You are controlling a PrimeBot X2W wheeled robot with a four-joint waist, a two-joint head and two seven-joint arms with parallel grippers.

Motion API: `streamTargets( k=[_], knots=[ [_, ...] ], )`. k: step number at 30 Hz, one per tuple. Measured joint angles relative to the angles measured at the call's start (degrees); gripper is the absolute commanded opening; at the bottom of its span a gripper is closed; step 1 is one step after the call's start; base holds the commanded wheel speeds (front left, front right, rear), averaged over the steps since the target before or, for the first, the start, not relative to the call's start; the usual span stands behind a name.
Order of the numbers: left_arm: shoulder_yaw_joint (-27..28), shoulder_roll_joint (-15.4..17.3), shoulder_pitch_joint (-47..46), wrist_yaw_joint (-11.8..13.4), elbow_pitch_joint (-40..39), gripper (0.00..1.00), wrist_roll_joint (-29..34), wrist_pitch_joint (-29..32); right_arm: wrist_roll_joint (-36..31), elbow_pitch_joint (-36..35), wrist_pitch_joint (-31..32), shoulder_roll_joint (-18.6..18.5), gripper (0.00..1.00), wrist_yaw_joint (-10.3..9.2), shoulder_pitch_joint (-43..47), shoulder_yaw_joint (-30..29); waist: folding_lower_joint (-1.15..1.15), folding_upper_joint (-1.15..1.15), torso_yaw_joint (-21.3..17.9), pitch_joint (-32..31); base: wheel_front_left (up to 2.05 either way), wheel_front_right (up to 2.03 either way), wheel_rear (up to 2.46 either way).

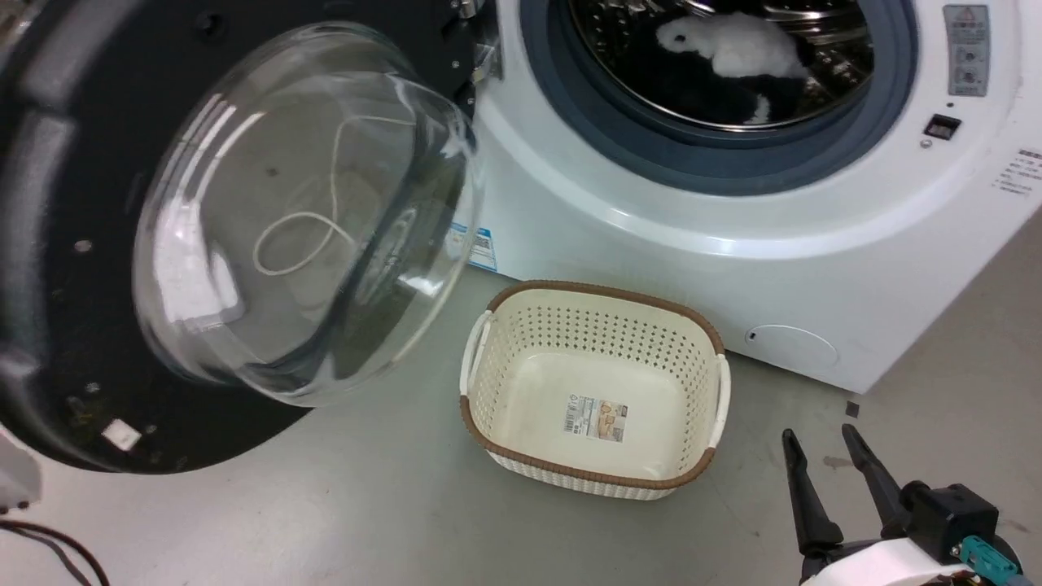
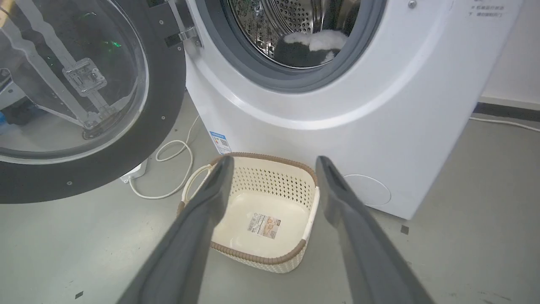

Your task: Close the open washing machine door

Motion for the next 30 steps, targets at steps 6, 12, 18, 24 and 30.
streamTargets(
  k=[6,12,18,24,30],
  knots=[
    [-9.9,6.7,5.6,-0.2,-5.3,0.00,-13.6,4.3,1.3,1.2,-0.9,0.0,1.00,0.00,0.0,-0.3,0.00,0.00,1.7,-0.7,0.00,0.00,0.00],
    [-19.2,12.9,8.1,-0.6,-12.7,0.00,-22.4,6.0,2.2,2.5,-1.7,0.0,1.00,0.00,0.0,-0.7,-0.01,0.00,3.6,-1.8,0.00,0.00,0.00],
    [-30.7,16.8,6.8,-1.1,-21.7,0.00,-26.0,5.9,2.4,3.3,-2.4,0.0,1.00,0.00,0.0,-2.2,-0.01,0.00,5.1,-2.4,0.00,0.00,0.00],
    [-42.7,17.0,0.1,-1.4,-27.7,0.00,-27.2,5.6,3.1,3.7,-3.2,0.0,1.00,0.00,0.0,-4.0,-0.01,0.00,4.8,-2.5,0.00,0.00,0.00],
    [-55.9,14.7,-8.7,-1.6,-28.0,0.00,-29.1,3.9,4.3,4.0,-3.9,0.0,1.00,0.00,0.0,-5.2,-0.01,0.00,2.3,-2.3,0.00,0.00,0.00]
  ],
)
